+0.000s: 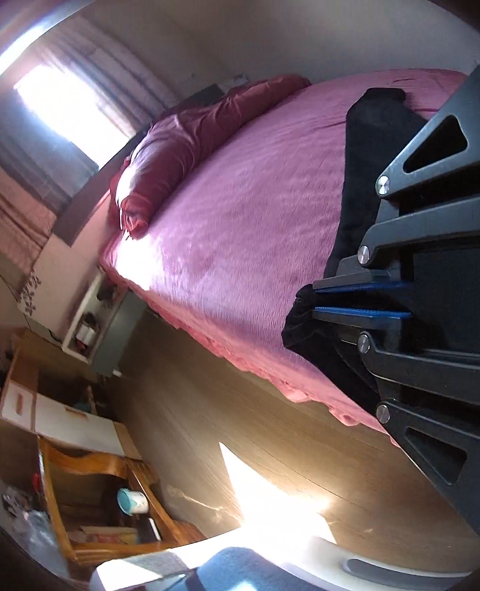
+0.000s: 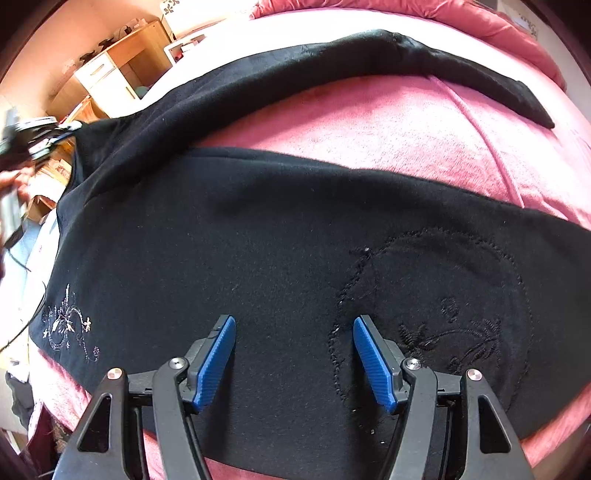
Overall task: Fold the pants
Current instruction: 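Close the right gripper on the pants while the left gripper keeps holding its edge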
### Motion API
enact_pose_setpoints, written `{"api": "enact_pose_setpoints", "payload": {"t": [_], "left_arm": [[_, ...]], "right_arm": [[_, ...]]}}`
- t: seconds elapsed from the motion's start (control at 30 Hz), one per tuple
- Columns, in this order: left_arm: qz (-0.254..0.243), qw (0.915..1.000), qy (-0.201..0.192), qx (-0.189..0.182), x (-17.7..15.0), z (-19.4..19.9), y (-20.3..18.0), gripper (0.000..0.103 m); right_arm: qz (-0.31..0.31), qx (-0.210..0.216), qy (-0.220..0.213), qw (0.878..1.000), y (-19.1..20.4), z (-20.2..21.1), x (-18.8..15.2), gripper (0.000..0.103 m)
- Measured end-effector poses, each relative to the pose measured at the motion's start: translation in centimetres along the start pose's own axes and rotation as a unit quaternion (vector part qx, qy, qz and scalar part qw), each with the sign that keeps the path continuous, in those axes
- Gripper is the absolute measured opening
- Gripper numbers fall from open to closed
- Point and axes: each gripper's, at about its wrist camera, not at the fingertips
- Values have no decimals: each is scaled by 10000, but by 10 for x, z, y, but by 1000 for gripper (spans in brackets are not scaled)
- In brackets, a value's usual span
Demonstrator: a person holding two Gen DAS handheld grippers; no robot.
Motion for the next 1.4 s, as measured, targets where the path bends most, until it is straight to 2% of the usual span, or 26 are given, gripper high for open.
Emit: {"api": "enact_pose_setpoints", "payload": {"t": [0.13, 0.17, 0.27, 0.33, 0.4, 0.47, 0.57, 0.6, 0.63, 0.7, 0.73, 0.77, 0.8, 0.87, 0.93, 0.97, 1.03, 1.13, 1.27, 1.3, 1.33, 1.4], "left_arm": [[-764, 9956, -56, -541, -37, 53, -42, 5], [-897, 9939, -49, -634, -48, 66, -49, 0], [-1043, 9892, -75, -1023, -81, 103, -64, 0], [-1095, 9872, -99, -1152, -102, 121, -67, 0], [-987, 9876, -34, -1219, -117, 129, -64, 0], [-841, 9911, 102, -1026, -125, 124, -54, 0], [-298, 9966, 312, -703, -121, 110, -27, 2], [-76, 9984, 323, -465, -115, 106, -16, 7], [138, 9985, 381, -372, -106, 100, -4, 23], [629, 9971, 279, -338, -84, 91, 21, 35], [811, 9959, 297, -267, -74, 83, 35, 49], [1024, 9940, 350, -152, -63, 74, 47, 54], [1312, 9908, 337, -8, -52, 65, 60, 54], [1701, 9843, 446, -151, -33, 43, 83, 55], [2101, 9765, 455, -123, -16, 21, 100, 55], [2217, 9734, 518, -249, -8, 7, 104, 55], [2495, 9660, 664, -130, 3, -19, 115, 55], [2552, 9632, 825, 186, 12, -53, 121, 55], [2702, 9547, 1204, 335, 9, -88, 128, 56], [2663, 9543, 1292, 409, 8, -94, 126, 56], [2661, 9552, 1217, 434, 8, -96, 124, 56], [2528, 9597, 1158, 393, 11, -98, 120, 45]], "right_arm": [[-109, 75, -151, 9998, -6, 8, 14, 67], [-159, 115, -204, 9996, -9, 11, 19, 67], [-438, 365, -327, 9978, -18, 17, 43, 66], [-635, 610, -442, 9951, -23, 19, 65, 62], [-803, 684, -520, 9931, -27, 20, 87, 58], [-1011, 726, -575, 9906, -28, 21, 105, 57], [-1172, 839, -685, 9872, -27, 28, 116, 57], [-1159, 849, -719, 9870, -25, 30, 116, 57], [-1140, 843, -728, 9872, -23, 31, 114, 57], [-1065, 767, -670, 9891, -14, 31, 100, 57], [-1027, 731, -635, 9900, -11, 27, 93, 57], [-1014, 689, -577, 9908, -13, 27, 97, 57], [-1005, 654, -514, 9915, -14, 24, 91, 57], [-986, 611, -424, 9923, -18, 19, 84, 58], [-977, 539, -328, 9932, -18, 15, 75, 58], [-1001, 527, -280, 9932, -16, 13, 70, 58], [-1058, 538, -127, 9928, -15, 7, 64, 58], [-1105, 515, 32, 9925, -21, 5, 58, 59], [-1153, 443, 196, 9921, -24, 0, 52, 60], [-1177, 428, 212, 9919, -33, 2, 48, 60], [-1214, 414, 234, 9915, -35, 0, 48, 60], [-1251, 392, 250, 9911, -40, 0, 48, 60]]}}
Point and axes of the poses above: each gripper's, at about its wrist camera, not at the fingertips, and z roughly against the way its jaws point, y to its left, x to its top, and after that the axes turned 8 degrees about -x, right-handed
